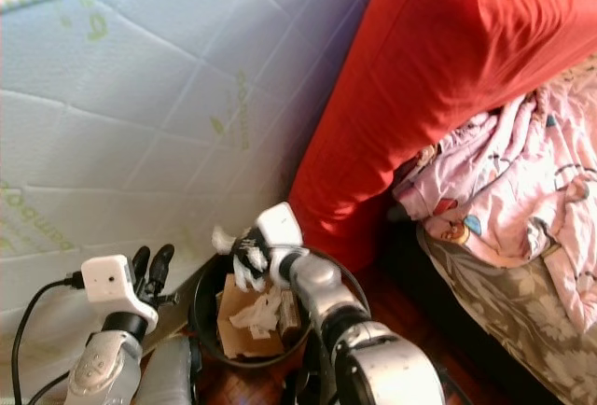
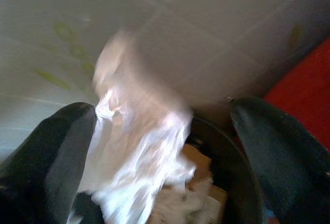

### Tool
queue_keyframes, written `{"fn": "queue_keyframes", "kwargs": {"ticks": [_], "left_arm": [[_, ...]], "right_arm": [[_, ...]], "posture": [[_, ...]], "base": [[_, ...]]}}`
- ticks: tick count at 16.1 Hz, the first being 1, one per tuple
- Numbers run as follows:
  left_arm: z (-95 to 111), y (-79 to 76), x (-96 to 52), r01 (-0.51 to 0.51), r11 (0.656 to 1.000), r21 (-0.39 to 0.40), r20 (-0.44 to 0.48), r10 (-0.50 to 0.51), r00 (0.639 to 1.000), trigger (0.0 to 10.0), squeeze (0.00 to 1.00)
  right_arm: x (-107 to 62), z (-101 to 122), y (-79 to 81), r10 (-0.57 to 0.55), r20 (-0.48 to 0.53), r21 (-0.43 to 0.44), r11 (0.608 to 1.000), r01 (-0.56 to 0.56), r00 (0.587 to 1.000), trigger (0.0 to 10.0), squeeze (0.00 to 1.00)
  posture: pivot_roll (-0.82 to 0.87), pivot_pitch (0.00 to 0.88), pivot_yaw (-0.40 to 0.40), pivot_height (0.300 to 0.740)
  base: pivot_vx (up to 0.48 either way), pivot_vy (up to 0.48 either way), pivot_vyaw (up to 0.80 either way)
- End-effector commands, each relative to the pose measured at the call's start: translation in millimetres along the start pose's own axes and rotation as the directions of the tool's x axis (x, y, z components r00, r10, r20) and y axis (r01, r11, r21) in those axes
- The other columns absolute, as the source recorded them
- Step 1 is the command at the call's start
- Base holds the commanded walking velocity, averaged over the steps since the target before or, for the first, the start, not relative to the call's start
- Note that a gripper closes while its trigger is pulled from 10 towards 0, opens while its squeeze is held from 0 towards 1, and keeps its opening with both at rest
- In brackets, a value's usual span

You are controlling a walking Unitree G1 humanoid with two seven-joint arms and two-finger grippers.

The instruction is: Clean up the room

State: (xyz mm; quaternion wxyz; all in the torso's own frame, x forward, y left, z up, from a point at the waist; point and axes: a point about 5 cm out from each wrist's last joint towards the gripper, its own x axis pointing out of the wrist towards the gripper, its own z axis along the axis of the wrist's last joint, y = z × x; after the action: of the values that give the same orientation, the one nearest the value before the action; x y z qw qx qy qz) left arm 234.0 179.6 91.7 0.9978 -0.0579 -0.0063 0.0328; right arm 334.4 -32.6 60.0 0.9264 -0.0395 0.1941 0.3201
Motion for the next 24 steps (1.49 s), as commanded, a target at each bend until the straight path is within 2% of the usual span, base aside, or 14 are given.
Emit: {"fn": "queue_keyframes", "kwargs": {"ticks": [1,3,5,6,9,10,13,15,16,17,18,20,23,24], "left_arm": [[-1,-1.5,0.1,-0.004,1.0,-0.004,-0.005,0.004,1.0,10.0,0.0],[-3,-1.7,0.2,-0.004,1.0,-0.004,-0.011,0.004,1.0,10.0,0.0],[-2,-0.2,1.9,0.002,1.0,0.001,-0.01,-0.002,1.0,10.0,0.0],[-2,-1.2,3.2,0.001,1.0,-0.001,-0.007,-0.001,1.0,10.0,0.0],[2,-2.2,3.4,-0.005,1.0,-0.006,0.009,0.005,1.0,10.0,0.0],[0,-1.1,2.4,-0.008,1.0,-0.007,0.003,0.008,1.0,10.0,0.0],[0,-2.7,3.1,0.001,1.0,-0.005,0.001,-0.001,1.0,10.0,0.0],[1,-2.4,3.3,-0.006,1.0,-0.009,0.008,0.006,1.0,10.0,0.0],[1,-3.2,3.3,-0.004,1.0,-0.01,0.005,0.004,1.0,10.0,0.0],[-1,-3.3,3.1,-0.002,1.0,-0.009,-0.001,0.002,1.0,10.0,0.0],[0,-0.2,3.1,-0.003,1.0,-0.008,0.0,0.003,1.0,10.0,0.0],[1,-1.1,3.9,-0.003,1.0,-0.004,0.004,0.003,1.0,10.0,0.0],[5,-0.6,5.9,-0.009,1.0,-0.004,0.02,0.009,1.0,10.0,0.0],[3,1.3,4.6,-0.011,1.0,-0.004,0.016,0.011,1.0,10.0,0.0]], "right_arm": [[-4.3,-25,-3.9,-0.037,-0.318,-0.16,0.987,-0.015,0.947,10.0,0.0],[-5.8,-27,-6.0,-0.04,-0.362,-0.202,0.979,-0.036,0.931,10.0,0.0],[-1.7,-11,2.0,-0.038,0.012,0.136,0.99,0.036,0.999,10.0,0.0],[-2.1,-12,2.3,-0.044,0.026,0.213,0.976,0.037,0.999,10.0,0.0],[-7.3,-30,-7.8,-0.065,-0.406,-0.234,0.972,-0.035,0.912,10.0,0.0],[-6.6,-30,-5.3,-0.038,-0.38,-0.161,0.987,-0.025,0.924,10.0,0.0],[-2.3,-9,-0.7,-0.068,0.029,0.129,0.99,0.064,0.997,10.0,0.0],[-2.5,-15,-3.0,-0.086,-0.069,0.062,0.994,0.09,0.994,10.0,0.0],[-5.1,-27,-4.9,-0.043,-0.35,-0.198,0.98,-0.029,0.936,10.0,0.0],[-6.3,-28,-6.0,-0.037,-0.376,-0.194,0.98,-0.04,0.926,10.0,0.0],[-2.1,-20,-0.9,-0.042,-0.169,0.015,0.999,0.045,0.985,10.0,0.0],[-2.5,-10,-2.3,-0.083,0.011,0.117,0.99,0.082,0.996,10.0,0.0],[-7.1,-28,-11.4,-0.105,-0.248,-0.155,0.986,0.067,0.963,10.0,0.0],[-10.8,-43,-8.9,-0.122,-0.234,0.02,0.991,0.131,0.965,10.0,0.0]], "posture": [[0.3,0.188,-0.156,0.617],[0.32,0.182,-0.154,0.617],[0.29,0.182,-0.151,0.617],[0.3,0.185,-0.153,0.617],[0.31,0.172,-0.161,0.617],[0.31,0.18,-0.153,0.617],[0.3,0.19,-0.153,0.617],[0.3,0.181,-0.153,0.617],[0.31,0.183,-0.146,0.617],[0.32,0.191,-0.143,0.617],[0.28,0.204,-0.139,0.617],[0.31,0.186,-0.144,0.617],[0.31,0.174,-0.155,0.617],[0.3,0.178,-0.142,0.617]], "base": [[0.0,0.0,0.0],[0.0,0.0,0.0],[0.0,0.0,0.0],[0.0,0.0,0.0],[0.0,0.0,0.0],[0.0,0.0,0.0],[0.0,0.0,0.0],[0.0,0.0,0.0],[0.0,0.0,0.0],[0.0,0.0,0.0],[0.0,0.0,0.0],[0.0,0.0,0.0],[0.0,0.0,0.0],[0.0,0.0,0.0]]}}
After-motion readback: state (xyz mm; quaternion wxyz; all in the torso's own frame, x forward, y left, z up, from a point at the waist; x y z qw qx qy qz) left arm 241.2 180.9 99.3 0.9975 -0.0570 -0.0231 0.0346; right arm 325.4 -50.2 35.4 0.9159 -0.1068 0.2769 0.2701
